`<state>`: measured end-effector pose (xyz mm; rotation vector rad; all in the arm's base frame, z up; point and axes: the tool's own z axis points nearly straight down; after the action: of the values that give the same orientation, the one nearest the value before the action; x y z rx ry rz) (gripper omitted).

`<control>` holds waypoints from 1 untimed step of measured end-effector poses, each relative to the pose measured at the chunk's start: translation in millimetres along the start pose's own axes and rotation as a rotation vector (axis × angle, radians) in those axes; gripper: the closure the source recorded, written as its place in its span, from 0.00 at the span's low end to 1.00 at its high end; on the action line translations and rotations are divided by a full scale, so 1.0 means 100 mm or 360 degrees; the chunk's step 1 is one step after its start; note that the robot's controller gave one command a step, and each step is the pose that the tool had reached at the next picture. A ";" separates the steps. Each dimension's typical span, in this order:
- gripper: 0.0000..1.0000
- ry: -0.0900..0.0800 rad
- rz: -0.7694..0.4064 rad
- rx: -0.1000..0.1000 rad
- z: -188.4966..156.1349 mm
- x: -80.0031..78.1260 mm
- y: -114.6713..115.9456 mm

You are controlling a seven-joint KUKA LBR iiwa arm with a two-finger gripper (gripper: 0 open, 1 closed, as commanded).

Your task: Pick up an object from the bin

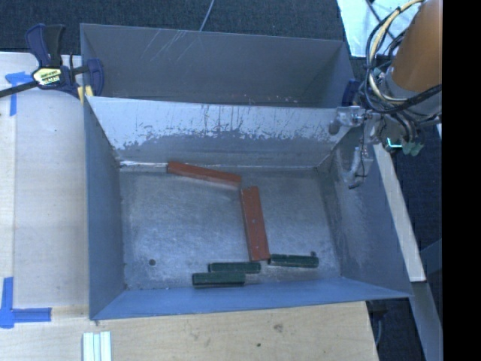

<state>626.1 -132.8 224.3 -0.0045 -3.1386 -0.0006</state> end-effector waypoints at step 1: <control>0.00 -0.0013 -0.0005 0.0002 -0.04 -0.02 0.01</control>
Offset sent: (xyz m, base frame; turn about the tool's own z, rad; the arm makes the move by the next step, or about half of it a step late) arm -0.0543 0.0611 -0.1543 -0.1052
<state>627.8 -132.2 228.7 0.0001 -3.1465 0.0015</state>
